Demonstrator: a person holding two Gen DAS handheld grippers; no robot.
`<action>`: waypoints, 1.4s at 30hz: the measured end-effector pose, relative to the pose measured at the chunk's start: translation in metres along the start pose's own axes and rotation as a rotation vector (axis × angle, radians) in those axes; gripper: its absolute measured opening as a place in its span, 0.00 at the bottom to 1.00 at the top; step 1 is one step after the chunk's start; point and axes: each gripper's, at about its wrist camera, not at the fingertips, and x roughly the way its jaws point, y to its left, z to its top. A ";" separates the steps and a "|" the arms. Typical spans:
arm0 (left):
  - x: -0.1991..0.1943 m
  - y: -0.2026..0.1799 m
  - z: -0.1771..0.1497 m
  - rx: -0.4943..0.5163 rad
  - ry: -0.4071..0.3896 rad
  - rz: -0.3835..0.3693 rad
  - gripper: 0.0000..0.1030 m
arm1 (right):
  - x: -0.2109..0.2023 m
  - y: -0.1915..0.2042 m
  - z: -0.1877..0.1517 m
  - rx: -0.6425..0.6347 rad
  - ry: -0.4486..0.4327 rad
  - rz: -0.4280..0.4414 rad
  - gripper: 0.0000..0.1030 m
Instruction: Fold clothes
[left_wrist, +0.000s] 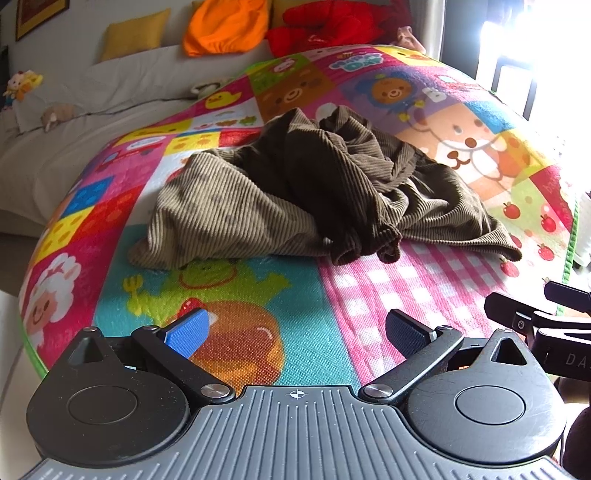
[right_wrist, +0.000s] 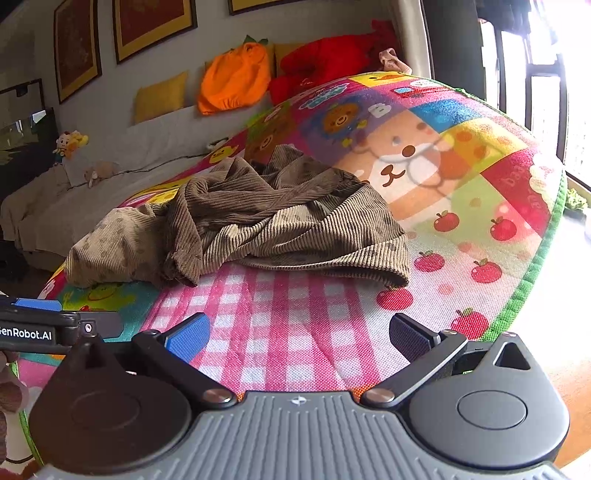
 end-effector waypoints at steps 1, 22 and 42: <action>0.000 0.000 0.000 0.000 0.002 0.000 1.00 | 0.000 0.000 0.000 -0.001 -0.002 0.000 1.00; 0.002 0.000 -0.002 -0.002 0.009 -0.003 1.00 | 0.004 -0.002 -0.005 0.021 0.026 -0.006 1.00; 0.001 0.000 0.001 0.012 0.003 -0.004 1.00 | 0.004 -0.005 0.007 -0.009 0.001 -0.016 1.00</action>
